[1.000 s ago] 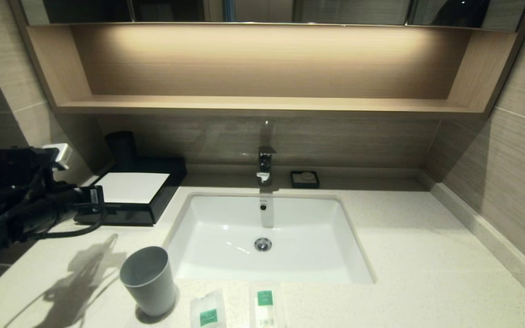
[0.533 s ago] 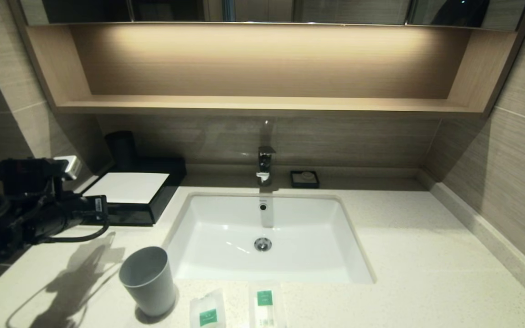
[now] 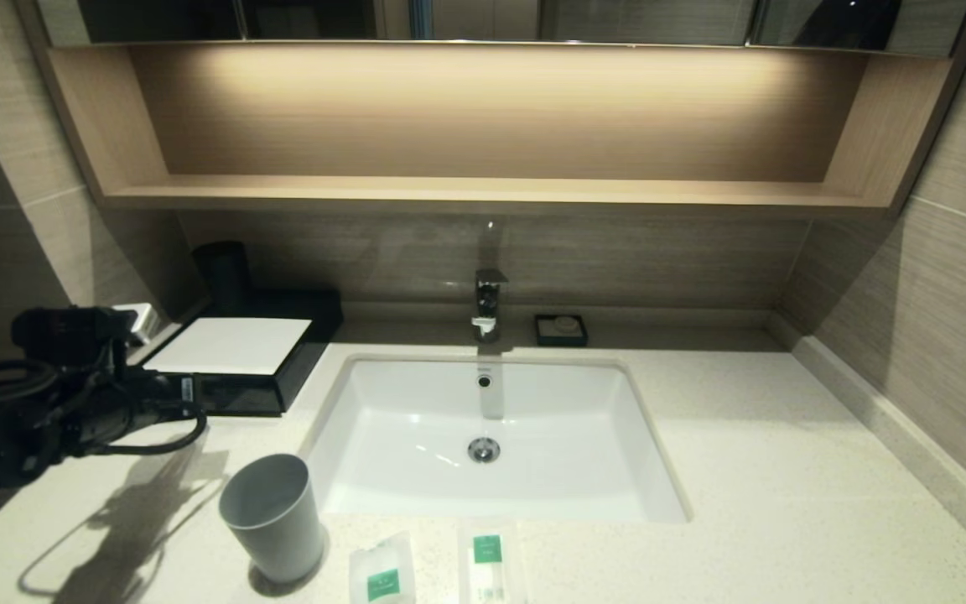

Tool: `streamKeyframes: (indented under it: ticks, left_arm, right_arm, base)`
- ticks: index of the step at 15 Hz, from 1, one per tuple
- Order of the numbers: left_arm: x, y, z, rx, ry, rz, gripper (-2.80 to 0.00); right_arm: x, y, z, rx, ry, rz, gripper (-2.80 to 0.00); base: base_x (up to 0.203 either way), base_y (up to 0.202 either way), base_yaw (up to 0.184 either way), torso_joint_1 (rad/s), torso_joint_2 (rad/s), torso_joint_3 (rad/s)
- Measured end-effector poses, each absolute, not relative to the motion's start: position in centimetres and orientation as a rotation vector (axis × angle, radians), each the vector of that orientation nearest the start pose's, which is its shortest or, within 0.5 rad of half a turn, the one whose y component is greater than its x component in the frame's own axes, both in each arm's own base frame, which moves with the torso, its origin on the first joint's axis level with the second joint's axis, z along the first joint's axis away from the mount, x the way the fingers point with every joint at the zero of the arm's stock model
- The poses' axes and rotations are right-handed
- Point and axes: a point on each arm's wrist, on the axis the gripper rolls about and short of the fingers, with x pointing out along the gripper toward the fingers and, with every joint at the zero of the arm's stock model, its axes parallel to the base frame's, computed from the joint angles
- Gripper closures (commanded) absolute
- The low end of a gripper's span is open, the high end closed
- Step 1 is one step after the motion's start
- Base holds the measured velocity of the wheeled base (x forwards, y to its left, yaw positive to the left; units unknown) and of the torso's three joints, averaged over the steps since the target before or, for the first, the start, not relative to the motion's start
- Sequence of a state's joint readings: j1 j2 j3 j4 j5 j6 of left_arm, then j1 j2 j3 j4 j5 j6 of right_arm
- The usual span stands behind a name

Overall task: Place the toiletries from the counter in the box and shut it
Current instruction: Open the drawer

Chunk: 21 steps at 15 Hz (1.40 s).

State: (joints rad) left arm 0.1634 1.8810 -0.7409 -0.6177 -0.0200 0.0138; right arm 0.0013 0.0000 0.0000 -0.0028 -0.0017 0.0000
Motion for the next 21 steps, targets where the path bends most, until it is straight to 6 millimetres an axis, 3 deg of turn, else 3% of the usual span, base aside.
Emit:
streamKeyframes:
  ticks: [21]
  left_arm:
    - [33.8, 5.8, 8.4, -0.018, 0.485, 0.14, 0.0]
  right_arm:
    - [-2.3, 0.0, 7.6, 0.0, -0.002, 0.0, 0.0]
  base:
    - [0.0, 0.0, 0.0, 0.0, 0.0, 0.0]
